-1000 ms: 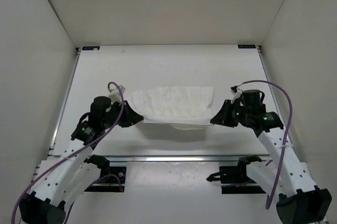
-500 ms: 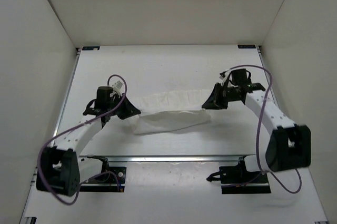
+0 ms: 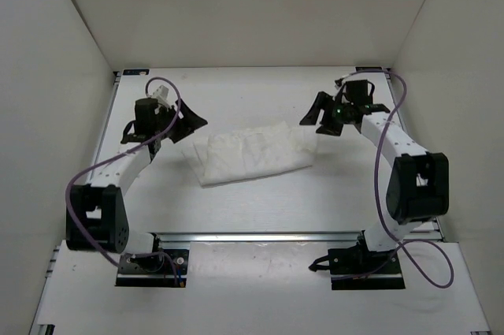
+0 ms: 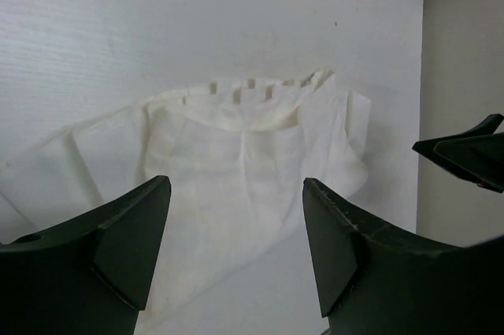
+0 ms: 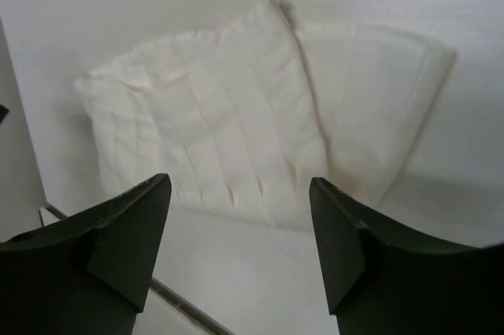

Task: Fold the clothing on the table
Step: Fold the skirt

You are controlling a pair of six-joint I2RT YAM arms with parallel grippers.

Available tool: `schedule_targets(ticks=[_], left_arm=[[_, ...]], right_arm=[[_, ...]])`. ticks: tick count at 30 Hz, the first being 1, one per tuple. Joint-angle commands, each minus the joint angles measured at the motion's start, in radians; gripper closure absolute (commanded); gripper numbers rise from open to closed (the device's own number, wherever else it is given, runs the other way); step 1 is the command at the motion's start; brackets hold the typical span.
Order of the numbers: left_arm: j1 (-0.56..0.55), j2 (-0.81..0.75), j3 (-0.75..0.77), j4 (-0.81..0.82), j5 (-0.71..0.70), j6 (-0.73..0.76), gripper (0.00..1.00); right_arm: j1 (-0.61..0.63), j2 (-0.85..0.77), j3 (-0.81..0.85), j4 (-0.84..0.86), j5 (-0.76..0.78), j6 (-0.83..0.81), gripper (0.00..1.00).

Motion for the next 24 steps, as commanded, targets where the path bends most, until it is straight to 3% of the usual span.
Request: schedule_targets(ticks=[1, 6, 15, 18, 21, 24], left_arm=[[-0.061, -0.16, -0.12, -0.053, -0.04, 0.049, 0.21], [-0.087, -0.321, -0.328, -0.076, -0.12, 0.052, 0.21], [-0.136, -0.358, -0.468, -0.075, -0.215, 0.049, 0.19], [-0.148, -0.338, -0.484, -0.053, -0.223, 0.041, 0.19], [-0.164, -0.324, -0.495, -0.032, -0.232, 0.023, 0.19], [-0.173, -0.311, -0.504, -0.012, -0.25, 0.008, 0.19]], right_arm=[[-0.013, -0.125, -0.172, 0.05, 0.075, 0.011, 0.32], [-0.021, -0.217, -0.424, 0.154, 0.099, 0.028, 0.32], [-0.001, -0.131, -0.475, 0.287, 0.085, 0.08, 0.31], [-0.001, -0.078, -0.466, 0.321, 0.062, 0.1, 0.41], [0.001, -0.026, -0.443, 0.312, 0.05, 0.101, 0.42], [0.007, -0.005, -0.459, 0.332, 0.039, 0.121, 0.54]])
